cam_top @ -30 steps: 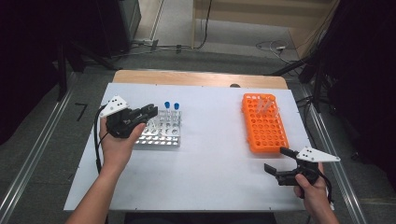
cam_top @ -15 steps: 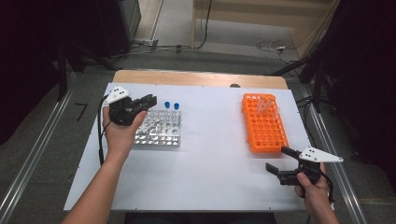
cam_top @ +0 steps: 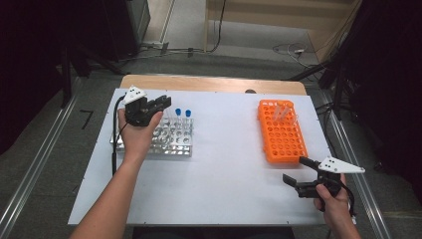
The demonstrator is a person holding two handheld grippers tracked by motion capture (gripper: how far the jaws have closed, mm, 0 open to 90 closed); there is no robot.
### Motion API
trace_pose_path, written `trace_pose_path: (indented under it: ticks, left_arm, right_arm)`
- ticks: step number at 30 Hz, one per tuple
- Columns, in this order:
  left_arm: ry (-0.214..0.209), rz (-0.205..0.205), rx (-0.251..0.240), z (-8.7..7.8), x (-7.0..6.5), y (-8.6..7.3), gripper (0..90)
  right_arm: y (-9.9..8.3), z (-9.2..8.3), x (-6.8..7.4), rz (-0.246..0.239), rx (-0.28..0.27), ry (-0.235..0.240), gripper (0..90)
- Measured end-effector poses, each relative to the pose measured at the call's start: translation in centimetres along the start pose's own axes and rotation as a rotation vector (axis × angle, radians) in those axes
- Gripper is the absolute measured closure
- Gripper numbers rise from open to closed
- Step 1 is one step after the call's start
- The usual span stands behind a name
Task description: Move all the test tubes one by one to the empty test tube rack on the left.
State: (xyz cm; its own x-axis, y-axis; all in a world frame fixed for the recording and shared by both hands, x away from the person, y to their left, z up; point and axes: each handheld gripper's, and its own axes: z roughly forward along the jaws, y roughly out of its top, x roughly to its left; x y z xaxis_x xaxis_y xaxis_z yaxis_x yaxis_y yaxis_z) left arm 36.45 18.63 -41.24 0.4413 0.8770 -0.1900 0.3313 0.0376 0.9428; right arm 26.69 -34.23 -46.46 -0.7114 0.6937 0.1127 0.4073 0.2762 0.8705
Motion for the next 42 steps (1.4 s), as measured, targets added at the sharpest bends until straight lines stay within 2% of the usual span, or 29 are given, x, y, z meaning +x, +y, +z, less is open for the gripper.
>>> trace_pose_path:
  ticks: [5,13,17,23,25,31,34,36,40,42]
  left_arm:
    - [0.007,-0.005,0.008,0.8,0.1,-0.3,76.3]
    - [0.033,0.017,0.064,1.7,-0.4,-1.2,76.0]
    - [0.078,0.05,0.102,1.8,-0.6,-1.6,73.3]
    - [0.076,0.033,0.113,1.5,-0.4,-2.2,72.4]
    - [0.053,0.013,0.115,1.3,-0.2,-2.2,71.6]
    - [0.058,0.004,0.104,0.5,-0.2,-2.0,57.6]
    - [0.027,0.011,0.096,0.3,-0.3,-2.0,58.1]
    - [0.039,0.015,0.105,0.4,-0.3,-2.0,61.2]
    - [0.058,-0.032,0.099,0.8,0.2,-2.0,59.5]
    - [0.061,-0.037,0.102,1.1,0.3,-2.1,60.8]
  right_arm:
    - [0.0,0.0,0.0,-0.003,-0.001,0.003,2.3]
    - [0.0,0.0,-0.1,0.0,-0.001,-0.002,2.3]
    - [0.0,0.1,0.0,-0.004,-0.003,0.001,2.3]
    - [-0.1,0.2,0.0,-0.004,0.004,0.001,2.3]
    - [0.0,0.2,0.1,-0.003,0.001,0.002,2.3]
    - [0.0,0.2,0.1,-0.003,0.007,0.002,2.3]
    - [0.0,0.2,0.1,-0.001,0.005,0.004,2.3]
    - [0.0,0.3,0.1,0.0,0.006,0.003,2.3]
    - [-0.1,0.3,0.1,0.0,0.007,0.003,2.3]
    - [-0.1,0.3,0.1,0.002,0.008,0.005,2.3]
